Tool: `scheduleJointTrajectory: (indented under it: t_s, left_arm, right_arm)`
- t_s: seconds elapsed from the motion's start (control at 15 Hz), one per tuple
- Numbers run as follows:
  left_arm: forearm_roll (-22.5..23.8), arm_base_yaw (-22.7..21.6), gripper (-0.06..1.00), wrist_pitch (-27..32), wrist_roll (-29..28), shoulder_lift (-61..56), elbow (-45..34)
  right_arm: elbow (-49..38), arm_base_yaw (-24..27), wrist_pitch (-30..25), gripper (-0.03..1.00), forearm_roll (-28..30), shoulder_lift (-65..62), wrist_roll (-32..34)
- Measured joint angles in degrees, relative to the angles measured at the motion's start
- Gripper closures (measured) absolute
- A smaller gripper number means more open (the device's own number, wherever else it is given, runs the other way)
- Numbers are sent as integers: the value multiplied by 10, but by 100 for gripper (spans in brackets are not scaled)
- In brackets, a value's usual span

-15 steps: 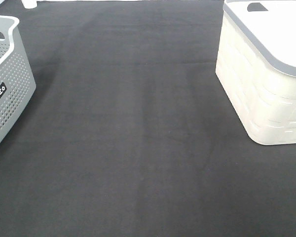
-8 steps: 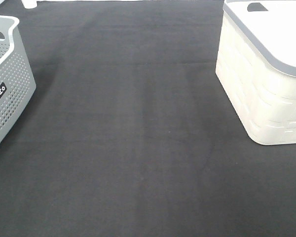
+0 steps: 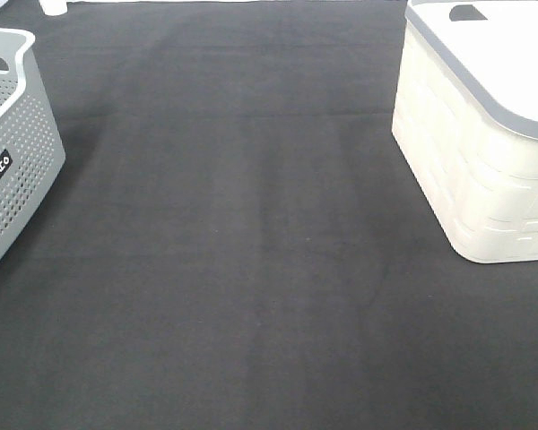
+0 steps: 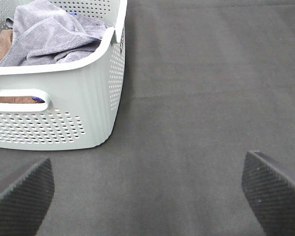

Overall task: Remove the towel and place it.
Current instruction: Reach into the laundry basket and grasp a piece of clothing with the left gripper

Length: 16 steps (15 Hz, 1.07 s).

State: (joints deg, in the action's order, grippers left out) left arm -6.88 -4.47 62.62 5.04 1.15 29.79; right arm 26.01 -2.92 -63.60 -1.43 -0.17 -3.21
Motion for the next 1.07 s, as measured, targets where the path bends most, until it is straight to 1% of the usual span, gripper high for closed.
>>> scheduleJointTrajectory:
  t_s: [0.87, 1.07]
  left_arm:
    - [-1, 0, -3, 4, 0, 3, 2]
    - [-3, 0, -3, 34, 0, 49, 60]
  right_arm:
    - [0, 0, 0, 29, 0, 0, 0]
    - [0, 0, 0, 29, 0, 0, 0]
